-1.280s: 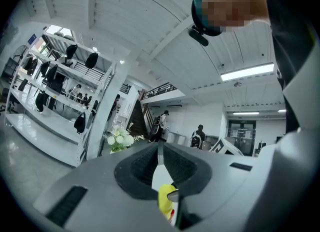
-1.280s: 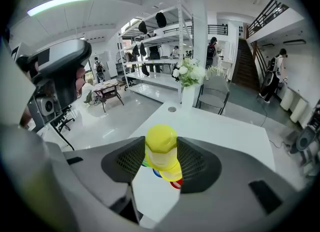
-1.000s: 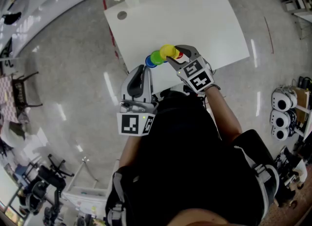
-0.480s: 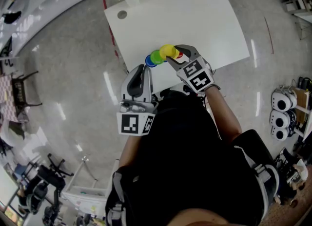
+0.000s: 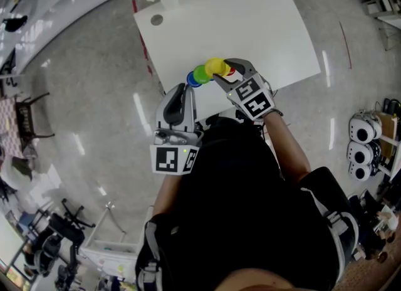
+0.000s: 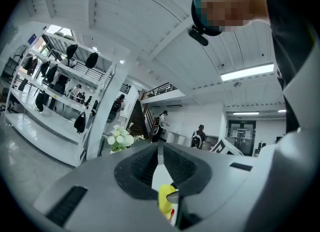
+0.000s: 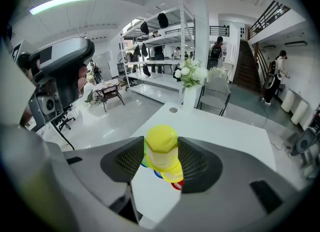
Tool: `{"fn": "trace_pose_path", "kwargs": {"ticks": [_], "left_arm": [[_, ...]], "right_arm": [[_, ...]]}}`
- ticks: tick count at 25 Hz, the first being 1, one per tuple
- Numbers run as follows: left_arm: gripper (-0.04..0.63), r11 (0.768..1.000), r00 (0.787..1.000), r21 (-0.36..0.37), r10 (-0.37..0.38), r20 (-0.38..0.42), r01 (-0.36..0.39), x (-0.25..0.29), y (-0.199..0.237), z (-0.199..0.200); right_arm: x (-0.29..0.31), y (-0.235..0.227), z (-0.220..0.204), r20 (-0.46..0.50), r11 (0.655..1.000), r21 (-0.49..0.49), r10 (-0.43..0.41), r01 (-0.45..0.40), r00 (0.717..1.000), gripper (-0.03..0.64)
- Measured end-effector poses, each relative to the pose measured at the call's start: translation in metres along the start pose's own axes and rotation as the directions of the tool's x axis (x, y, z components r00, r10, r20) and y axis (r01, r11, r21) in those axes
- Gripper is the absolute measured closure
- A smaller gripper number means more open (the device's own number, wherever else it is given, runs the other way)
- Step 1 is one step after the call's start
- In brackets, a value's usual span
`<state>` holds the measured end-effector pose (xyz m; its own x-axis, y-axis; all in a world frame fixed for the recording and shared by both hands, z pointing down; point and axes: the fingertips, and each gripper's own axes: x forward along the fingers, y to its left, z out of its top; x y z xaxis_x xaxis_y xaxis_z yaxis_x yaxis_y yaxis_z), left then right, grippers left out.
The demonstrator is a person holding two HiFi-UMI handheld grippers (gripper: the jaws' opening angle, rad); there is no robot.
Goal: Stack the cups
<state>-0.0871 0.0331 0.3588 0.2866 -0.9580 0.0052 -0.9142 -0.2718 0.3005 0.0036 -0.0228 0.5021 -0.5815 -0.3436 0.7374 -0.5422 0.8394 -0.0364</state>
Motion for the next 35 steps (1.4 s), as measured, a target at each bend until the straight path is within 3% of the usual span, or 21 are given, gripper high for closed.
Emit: {"fn": "trace_pose_path", "kwargs": {"ticks": [8, 18, 29, 35], "left_arm": [[0.545, 1.0, 1.0, 0.002, -0.004, -0.001, 0.004, 0.0, 0.0, 0.0], [0.545, 1.0, 1.0, 0.012, -0.005, -0.003, 0.005, -0.003, -0.001, -0.001], [0.545, 1.0, 1.0, 0.023, -0.011, -0.009, 0.011, 0.001, -0.004, -0.001], [0.545, 1.0, 1.0, 0.026, -0.014, -0.018, 0.014, 0.003, -0.008, -0.003]], "right_arm": [[-0.005, -0.002, 0.007, 0.041, 1.0, 0.025, 0.003, -0.004, 0.999, 0.367], [-0.034, -0.02, 0.033, 0.224, 0.99, 0.126, -0.095, 0.068, 0.97, 0.371], [-0.067, -0.03, 0.039, 0.338, 0.961, 0.255, -0.196, 0.11, 0.921, 0.552], [-0.083, -0.024, 0.038, 0.372, 0.955, 0.284, -0.198, 0.092, 0.907, 0.588]]}}
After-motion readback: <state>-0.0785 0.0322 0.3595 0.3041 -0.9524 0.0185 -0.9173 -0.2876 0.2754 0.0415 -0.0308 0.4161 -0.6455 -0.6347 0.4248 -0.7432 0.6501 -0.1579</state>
